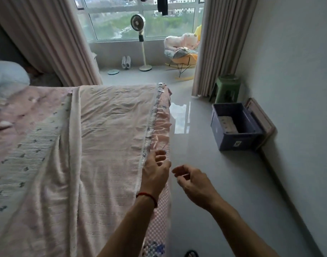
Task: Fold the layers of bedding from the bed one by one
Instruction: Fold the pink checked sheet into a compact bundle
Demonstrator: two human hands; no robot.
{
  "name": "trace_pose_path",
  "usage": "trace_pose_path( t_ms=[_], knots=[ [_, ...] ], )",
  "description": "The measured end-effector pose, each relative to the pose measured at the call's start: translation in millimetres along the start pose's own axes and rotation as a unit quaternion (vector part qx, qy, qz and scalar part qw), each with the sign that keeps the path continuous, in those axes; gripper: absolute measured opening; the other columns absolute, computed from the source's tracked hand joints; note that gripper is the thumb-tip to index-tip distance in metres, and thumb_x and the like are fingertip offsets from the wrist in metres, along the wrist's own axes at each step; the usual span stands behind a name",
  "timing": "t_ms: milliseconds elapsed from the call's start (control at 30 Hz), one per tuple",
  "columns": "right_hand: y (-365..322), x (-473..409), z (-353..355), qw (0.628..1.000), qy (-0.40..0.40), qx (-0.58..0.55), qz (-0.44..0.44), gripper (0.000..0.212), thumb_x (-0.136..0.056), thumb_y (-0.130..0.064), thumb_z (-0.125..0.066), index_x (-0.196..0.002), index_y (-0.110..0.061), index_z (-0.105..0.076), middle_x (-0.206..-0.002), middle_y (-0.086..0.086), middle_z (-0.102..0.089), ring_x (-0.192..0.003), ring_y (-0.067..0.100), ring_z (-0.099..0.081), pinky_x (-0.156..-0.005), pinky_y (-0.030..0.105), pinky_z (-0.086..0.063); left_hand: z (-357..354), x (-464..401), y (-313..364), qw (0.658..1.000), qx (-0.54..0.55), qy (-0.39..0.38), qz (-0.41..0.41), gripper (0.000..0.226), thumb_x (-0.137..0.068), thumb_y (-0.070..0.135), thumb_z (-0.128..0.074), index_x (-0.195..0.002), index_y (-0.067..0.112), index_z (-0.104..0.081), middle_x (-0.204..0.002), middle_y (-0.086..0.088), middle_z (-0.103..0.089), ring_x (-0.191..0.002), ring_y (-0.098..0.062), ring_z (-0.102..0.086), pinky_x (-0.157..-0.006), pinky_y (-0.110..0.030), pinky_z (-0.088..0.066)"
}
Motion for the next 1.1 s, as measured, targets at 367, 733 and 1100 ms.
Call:
trace_pose_path(
  t_ms=[367,733,1100],
  knots=[
    [88.9,-217.9,154.4,0.996,-0.048,0.064,-0.044,0.019,-0.104,-0.018,-0.054,-0.116,-0.028,-0.063,-0.108,-0.008,-0.068,-0.096,0.007,-0.067,-0.082,0.022,-0.058,-138.3,-223.5,13.6,0.995,-0.018,0.035,0.089,0.029,-0.093,0.014,-0.062,-0.121,0.019,-0.057,-0.113,-0.002,-0.066,-0.103,-0.018,-0.065,-0.082,-0.026,-0.054],
    [130.5,-475.1,229.4,0.973,-0.207,0.102,0.016,0.024,-0.097,-0.014,-0.056,-0.101,-0.035,-0.067,-0.094,-0.01,-0.073,-0.082,0.003,-0.069,-0.076,0.026,-0.059,-185.5,-405.5,20.8,0.959,-0.074,0.152,0.227,0.025,-0.092,0.013,-0.058,-0.116,0.02,-0.057,-0.106,0.0,-0.065,-0.094,-0.017,-0.064,-0.088,-0.037,-0.056],
    [85.7,-714.0,137.6,0.858,-0.406,0.258,0.181,0.026,-0.097,-0.01,-0.053,-0.113,-0.021,-0.07,-0.106,-0.007,-0.069,-0.088,0.005,-0.063,-0.068,0.007,-0.045,-119.2,-541.2,-58.3,0.875,-0.046,0.338,0.345,0.018,-0.095,0.019,-0.056,-0.113,0.021,-0.057,-0.102,0.004,-0.063,-0.098,-0.022,-0.064,-0.083,-0.032,-0.055]
  ],
)
Point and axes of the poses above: each hand's wrist, its own x-axis away from the middle knuckle, its own z-axis out of the back of the hand, y = z × x, the point moved 6 cm from there along -x, towards the middle knuckle
